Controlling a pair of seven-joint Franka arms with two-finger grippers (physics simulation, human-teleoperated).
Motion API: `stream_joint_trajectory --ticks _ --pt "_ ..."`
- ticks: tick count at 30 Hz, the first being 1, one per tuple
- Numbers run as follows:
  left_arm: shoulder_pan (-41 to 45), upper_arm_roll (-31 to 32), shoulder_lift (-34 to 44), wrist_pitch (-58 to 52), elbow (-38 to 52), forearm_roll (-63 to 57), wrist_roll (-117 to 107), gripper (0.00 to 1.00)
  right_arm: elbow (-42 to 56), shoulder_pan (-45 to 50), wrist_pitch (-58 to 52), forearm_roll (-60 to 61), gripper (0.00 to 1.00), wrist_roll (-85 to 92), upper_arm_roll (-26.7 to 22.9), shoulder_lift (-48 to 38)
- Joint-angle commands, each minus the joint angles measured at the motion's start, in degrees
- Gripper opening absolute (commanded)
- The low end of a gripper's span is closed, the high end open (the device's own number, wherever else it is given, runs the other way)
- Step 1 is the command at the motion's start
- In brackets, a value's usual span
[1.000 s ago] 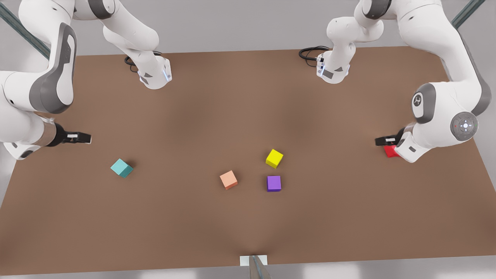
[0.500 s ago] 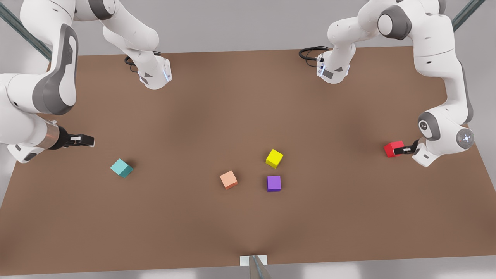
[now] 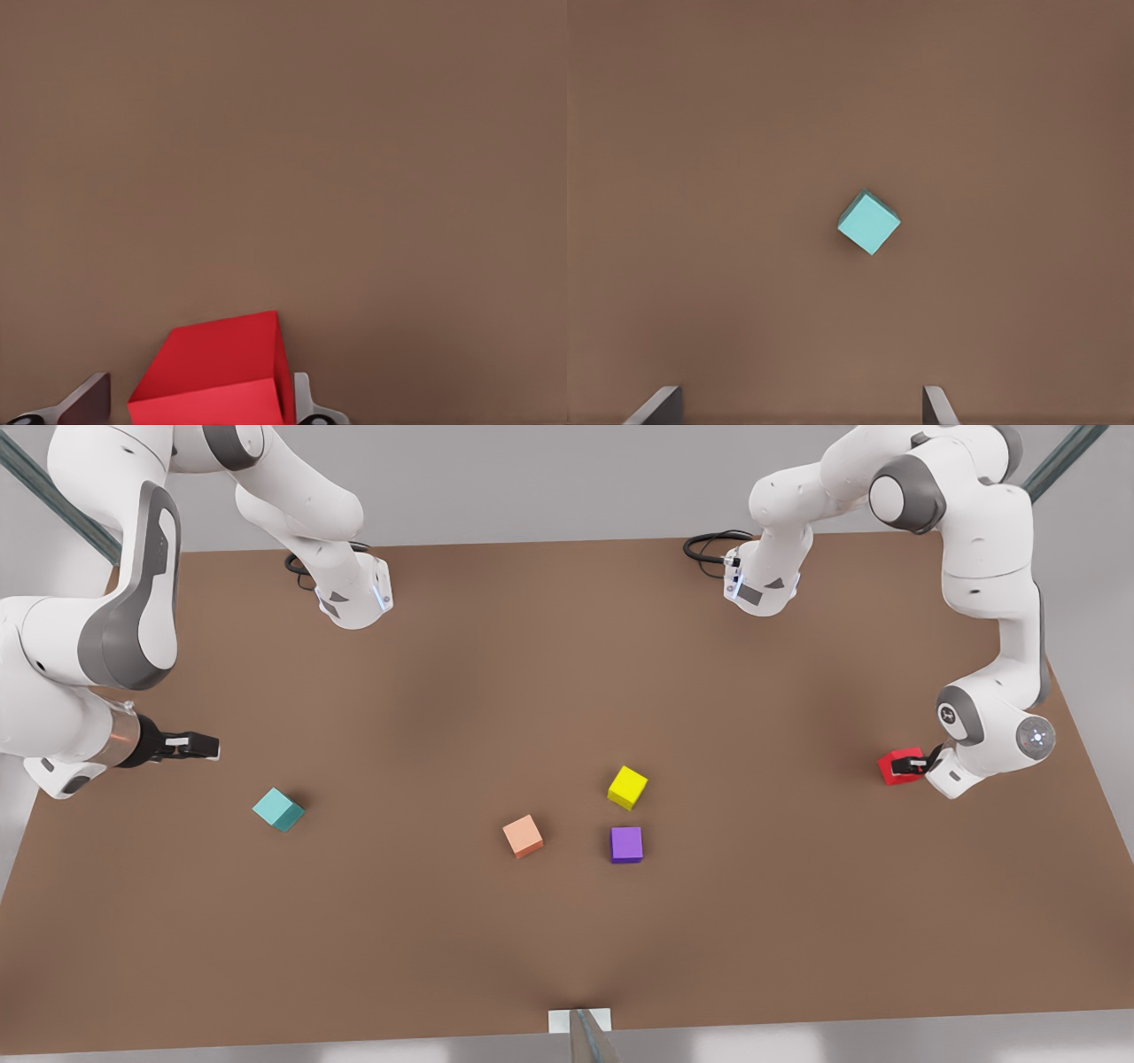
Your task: Pick up red wooden cube and pass to hand red wooden cube and place in blue wooden cube
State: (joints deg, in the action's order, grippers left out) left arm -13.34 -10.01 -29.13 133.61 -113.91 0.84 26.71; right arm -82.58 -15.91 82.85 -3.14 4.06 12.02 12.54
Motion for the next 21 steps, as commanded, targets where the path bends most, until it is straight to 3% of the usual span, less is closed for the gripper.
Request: stream_joint_trajectory --ticks 1,4,13,15,21 --pt "-0.1 0.0 -0.3 1.0 0.0 -0.1 1.4 1.00 0.0 0.0 -0.1 0.0 1.00 0.2 0.0 -0.1" --pt "-0.1 -0.1 -0.9 0.7 -0.1 -0.1 -9.3 1.00 0.0 0.0 -0.1 0.0 1.00 0.3 0.0 0.0" --pt "0.0 -0.4 -2.9 -0.9 -0.1 -0.1 -9.4 1.00 0.0 0.0 -0.1 0.1 1.00 1.0 0.0 0.1" --pt "0.2 -0.5 -2.9 -1.2 -0.1 -0.1 -9.4 0.69 0.0 0.0 -0.1 0.0 1.00 0.8 0.0 0.0" --pt "1.5 0.2 -0.7 -2.7 1.4 -0.1 -9.0 0.67 0.0 0.0 -0.1 0.0 1.00 1.0 0.0 0.1"
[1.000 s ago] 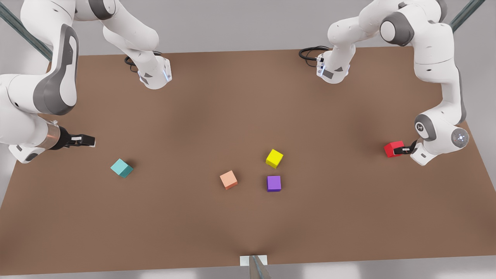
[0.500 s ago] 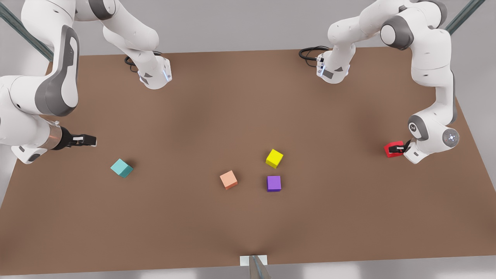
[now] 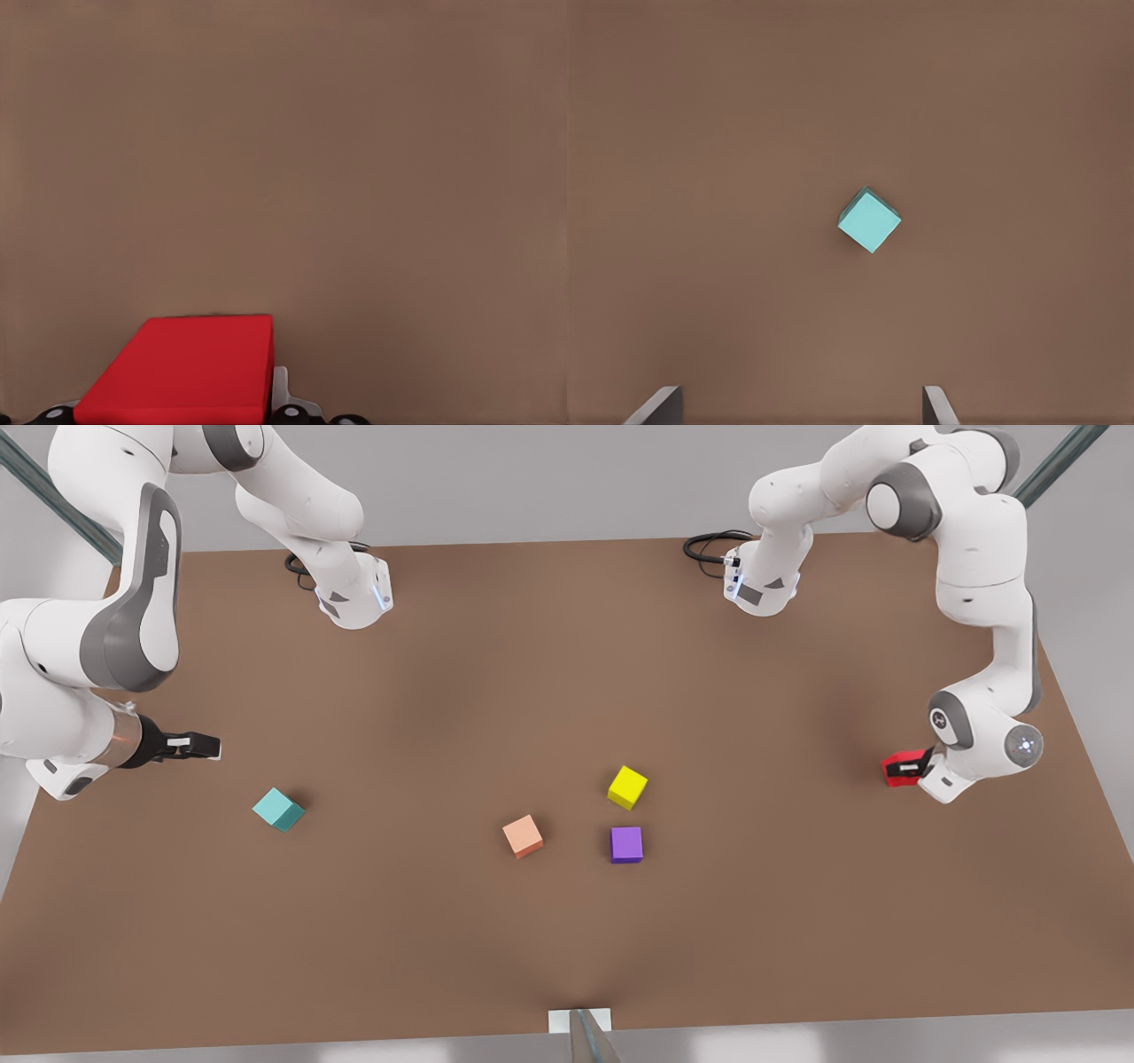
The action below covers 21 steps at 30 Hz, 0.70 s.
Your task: Pick up red wooden cube and pass to hand red wooden cube and place in blue wooden cube
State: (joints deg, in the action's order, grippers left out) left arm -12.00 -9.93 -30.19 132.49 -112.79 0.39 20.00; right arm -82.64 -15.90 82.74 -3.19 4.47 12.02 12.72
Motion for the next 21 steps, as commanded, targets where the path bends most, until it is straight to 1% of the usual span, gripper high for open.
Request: stream_joint_trajectory --ticks 1,2,3,4,5,6,7,8,9,10,11,12,13,14,15,16,17,19,21 --pt "0.1 1.3 0.5 -1.9 1.2 0.5 -2.2 0.67 0.1 0.0 0.0 0.0 1.00 0.7 0.0 -0.1" --pt "-0.5 4.7 1.8 -4.2 1.6 3.9 -2.4 0.67 0.1 0.0 -0.1 0.0 1.00 0.8 0.0 -0.2" --pt "0.0 8.8 2.6 -11.8 6.1 11.5 -2.7 0.67 0.1 0.0 0.0 0.5 1.00 0.9 0.0 -0.1" --pt "0.4 12.6 2.2 -19.5 12.1 13.5 -6.0 0.67 0.4 0.1 0.0 1.0 1.00 1.0 0.1 0.9" --pt "0.4 18.9 0.8 -25.9 17.7 16.5 -13.0 0.67 0.6 0.3 0.2 5.8 1.00 4.4 0.1 2.3" --pt "1.1 28.4 -2.3 -27.5 21.6 19.7 -23.1 0.67 0.6 0.4 0.1 10.6 1.00 14.3 0.2 4.7" --pt "2.9 34.7 -7.2 -27.6 27.0 20.8 -28.0 0.67 1.3 2.2 0.1 17.9 1.00 18.6 0.2 7.4" --pt "2.9 41.3 -12.9 -27.7 33.2 24.6 -28.3 0.67 1.7 4.2 0.3 29.4 1.00 20.0 0.2 12.1" --pt "2.9 44.5 -15.0 -27.2 35.1 28.4 -28.0 0.66 2.0 5.1 0.5 38.0 1.00 20.5 0.2 15.6" --pt "3.2 46.8 -17.9 -26.8 38.7 29.6 -28.1 0.66 3.7 6.4 0.8 43.8 1.00 22.9 0.2 18.0" --pt "3.3 48.7 -20.5 -25.4 41.4 34.3 -28.1 0.66 5.6 7.5 0.8 46.3 1.00 26.7 0.2 20.0" --pt "3.5 49.4 -21.0 -24.1 41.9 38.0 -28.3 0.66 6.9 7.6 0.8 49.1 1.00 32.8 0.2 23.1" --pt "5.3 49.9 -21.0 -21.6 41.9 40.3 -27.6 0.66 9.4 8.0 0.8 52.3 1.00 43.0 1.4 27.7" --pt "5.3 50.4 -22.0 -20.5 41.9 45.1 -21.9 0.66 12.7 8.0 0.8 53.6 1.00 48.5 2.8 30.4" --pt "5.3 50.4 -22.8 -20.3 41.9 48.4 -19.0 0.66 14.9 8.1 1.0 54.3 1.00 52.9 4.1 32.4" --pt "5.5 50.4 -23.2 -20.1 41.9 48.8 -18.9 0.66 15.8 8.2 2.1 54.9 1.00 61.6 4.4 33.2" --pt "5.5 51.7 -24.2 -20.3 42.2 49.2 -18.7 0.66 15.8 8.3 4.3 55.9 1.00 71.2 6.2 34.7" --pt "5.5 53.6 -25.4 -21.0 42.1 49.4 -18.6 0.66 15.8 10.0 14.0 55.9 1.00 88.7 7.0 36.5" --pt "5.5 54.0 -26.8 -20.5 42.2 49.4 -15.3 0.66 15.1 12.3 20.0 56.6 1.00 99.1 7.7 36.9"
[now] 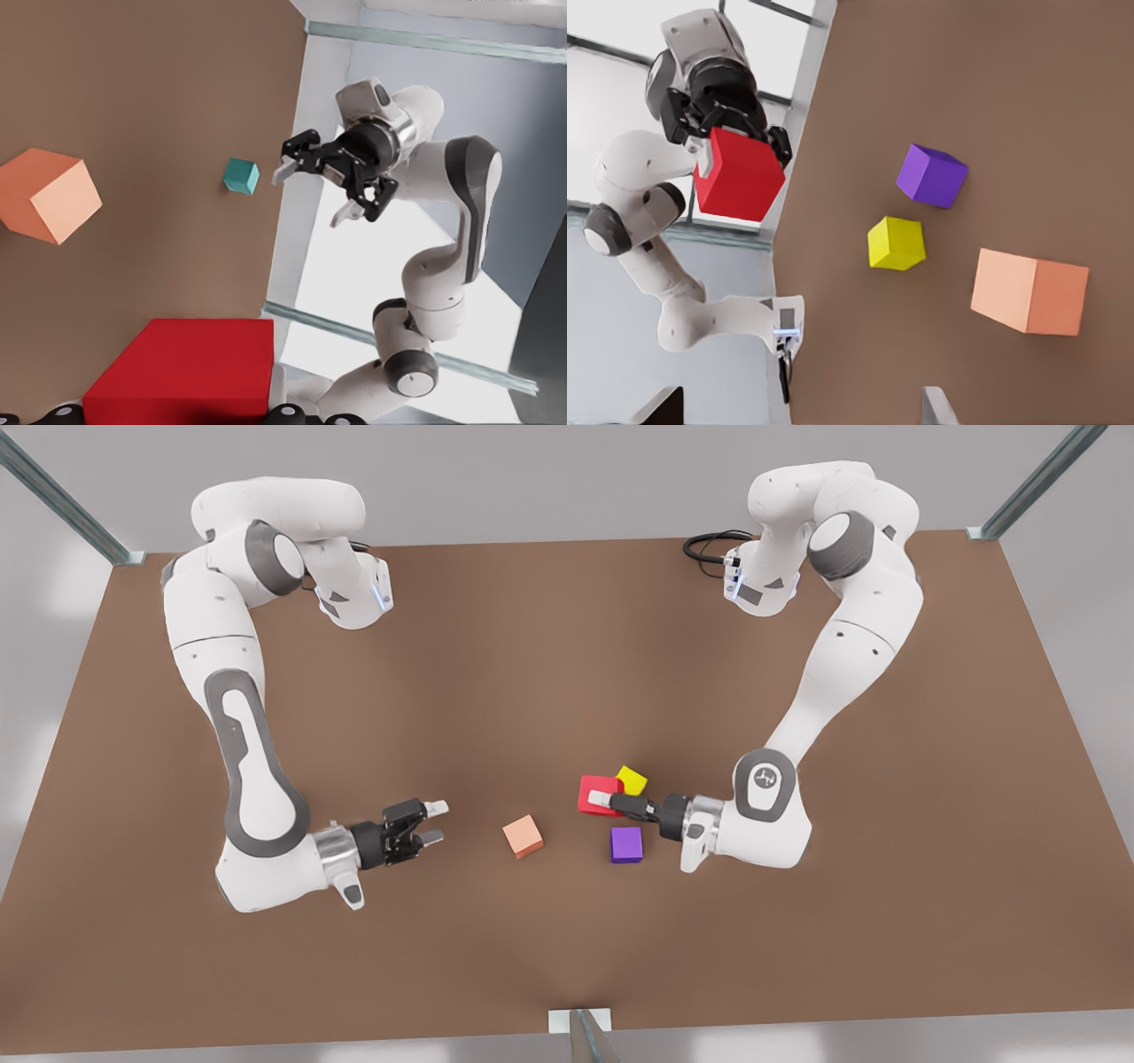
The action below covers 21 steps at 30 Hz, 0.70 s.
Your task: Pick up red wooden cube and pass to hand red wooden cube and place in blue wooden cube
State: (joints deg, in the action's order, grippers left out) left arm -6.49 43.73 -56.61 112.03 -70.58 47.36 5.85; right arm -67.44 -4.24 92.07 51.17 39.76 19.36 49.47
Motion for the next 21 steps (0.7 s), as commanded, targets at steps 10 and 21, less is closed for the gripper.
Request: stream_joint_trajectory --ticks 10,21 --pt "2.0 0.3 -2.9 6.6 3.4 2.4 2.0 0.66 -5.0 7.7 23.6 20.5 1.00 83.0 0.8 0.8" --pt "4.5 0.3 -4.4 8.7 5.0 3.5 2.1 0.66 -21.0 7.7 36.6 36.6 1.00 99.5 3.6 -7.7"
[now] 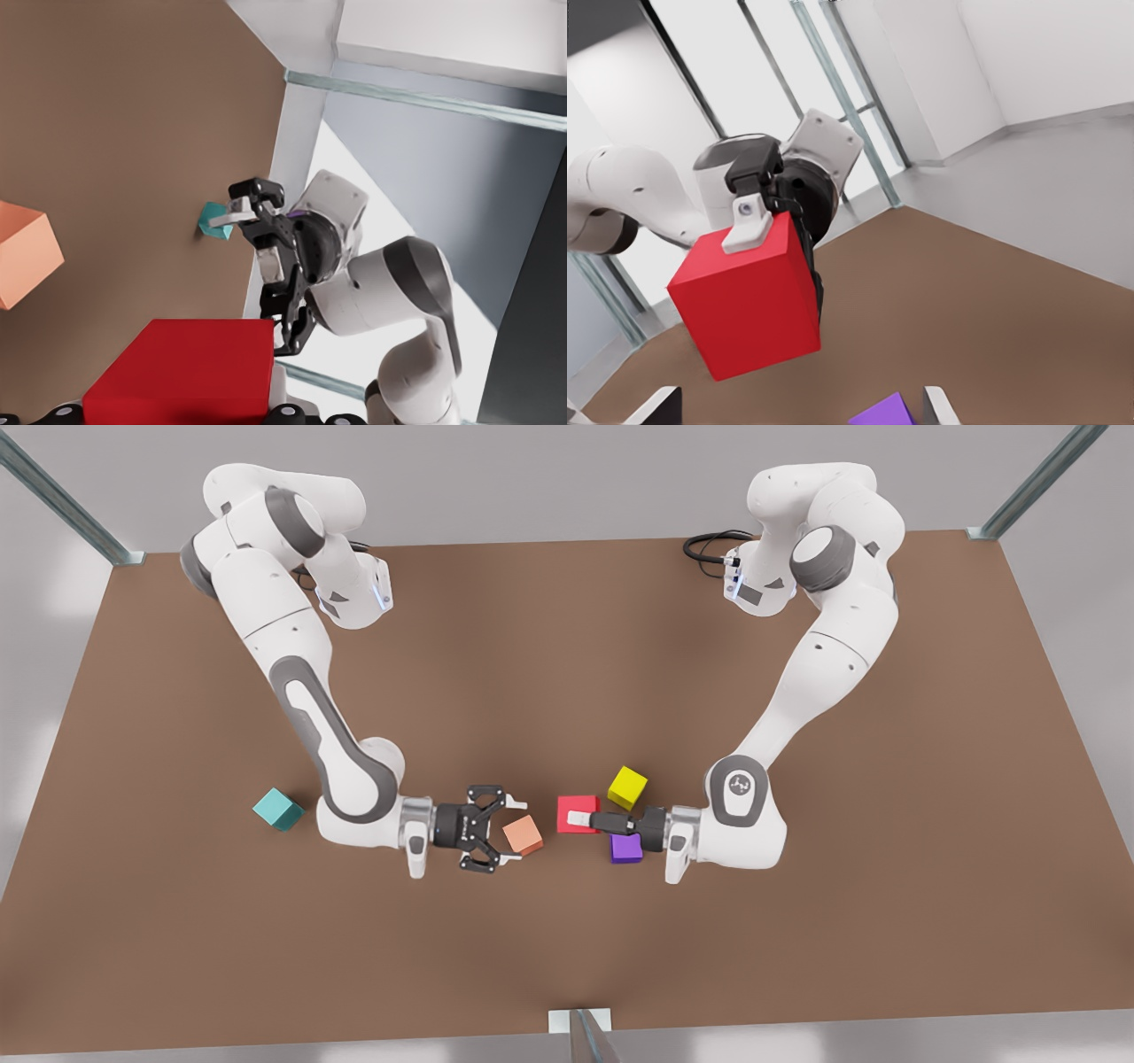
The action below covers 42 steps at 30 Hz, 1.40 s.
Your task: Pick up red wooden cube and pass to hand red wooden cube and place in blue wooden cube
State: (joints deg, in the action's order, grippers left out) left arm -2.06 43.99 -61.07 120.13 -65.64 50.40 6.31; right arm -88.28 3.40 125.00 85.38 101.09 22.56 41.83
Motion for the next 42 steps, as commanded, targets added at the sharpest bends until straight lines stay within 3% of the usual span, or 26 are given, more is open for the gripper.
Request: stream_joint_trajectory --ticks 1,13,42 --pt "0.0 0.0 0.1 0.6 0.0 0.5 1.6 0.66 -0.6 -0.2 3.5 2.5 1.00 38.7 0.7 -0.1" --pt "1.4 -0.1 -1.0 1.3 3.2 0.4 1.6 0.66 -0.1 -0.6 2.2 5.4 1.00 39.3 4.2 0.0" --pt "3.8 -0.1 -0.9 5.0 4.2 0.3 0.9 0.66 3.5 2.9 5.2 8.7 1.00 38.5 5.0 3.3"
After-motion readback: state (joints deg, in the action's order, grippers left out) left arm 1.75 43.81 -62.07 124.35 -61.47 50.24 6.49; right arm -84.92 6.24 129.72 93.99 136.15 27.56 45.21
